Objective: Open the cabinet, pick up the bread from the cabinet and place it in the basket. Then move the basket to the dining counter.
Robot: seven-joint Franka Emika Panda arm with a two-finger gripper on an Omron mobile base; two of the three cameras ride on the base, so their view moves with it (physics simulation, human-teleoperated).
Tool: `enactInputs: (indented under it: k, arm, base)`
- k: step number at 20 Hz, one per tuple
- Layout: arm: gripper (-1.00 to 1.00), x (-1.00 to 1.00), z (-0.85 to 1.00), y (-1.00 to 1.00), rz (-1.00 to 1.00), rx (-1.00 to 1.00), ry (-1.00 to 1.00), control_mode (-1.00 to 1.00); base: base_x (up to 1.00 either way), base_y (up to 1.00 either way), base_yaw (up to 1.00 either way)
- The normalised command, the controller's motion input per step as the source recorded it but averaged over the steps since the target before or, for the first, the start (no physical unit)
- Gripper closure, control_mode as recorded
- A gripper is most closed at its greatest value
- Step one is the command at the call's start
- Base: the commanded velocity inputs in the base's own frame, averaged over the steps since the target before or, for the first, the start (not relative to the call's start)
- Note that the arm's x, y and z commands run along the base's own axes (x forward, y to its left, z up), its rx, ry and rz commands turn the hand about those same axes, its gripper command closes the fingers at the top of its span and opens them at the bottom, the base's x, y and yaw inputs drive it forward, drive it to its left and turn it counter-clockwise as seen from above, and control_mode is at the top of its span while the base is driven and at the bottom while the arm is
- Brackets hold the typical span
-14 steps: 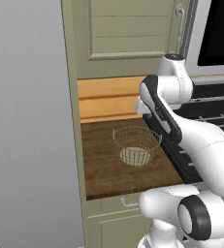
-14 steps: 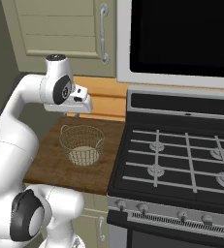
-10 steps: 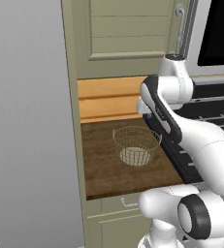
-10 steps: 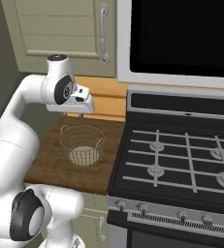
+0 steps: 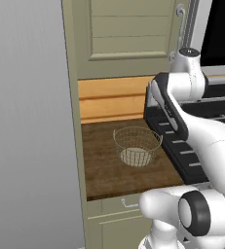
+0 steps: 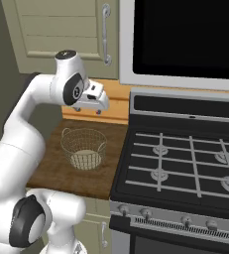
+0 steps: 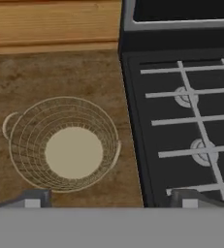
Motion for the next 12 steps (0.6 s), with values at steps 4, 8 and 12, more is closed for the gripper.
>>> enactInputs:
  k: [4,8,12]
  arm:
    - [-1.00,0.07,1.00,-0.22,0.00,-0.01,-0.29,-1.00]
    - [-1.00,0.00,1.00,-0.08,0.00,0.00,-0.33,-1.00]
    - [-1.00,0.00,0.99,0.00,0.00,-0.06,-0.36,-1.00]
  base:
    - [0.00,0.00,0.00]
    - [0.00,0.00,0.00]
    - [0.00,0.00,0.00]
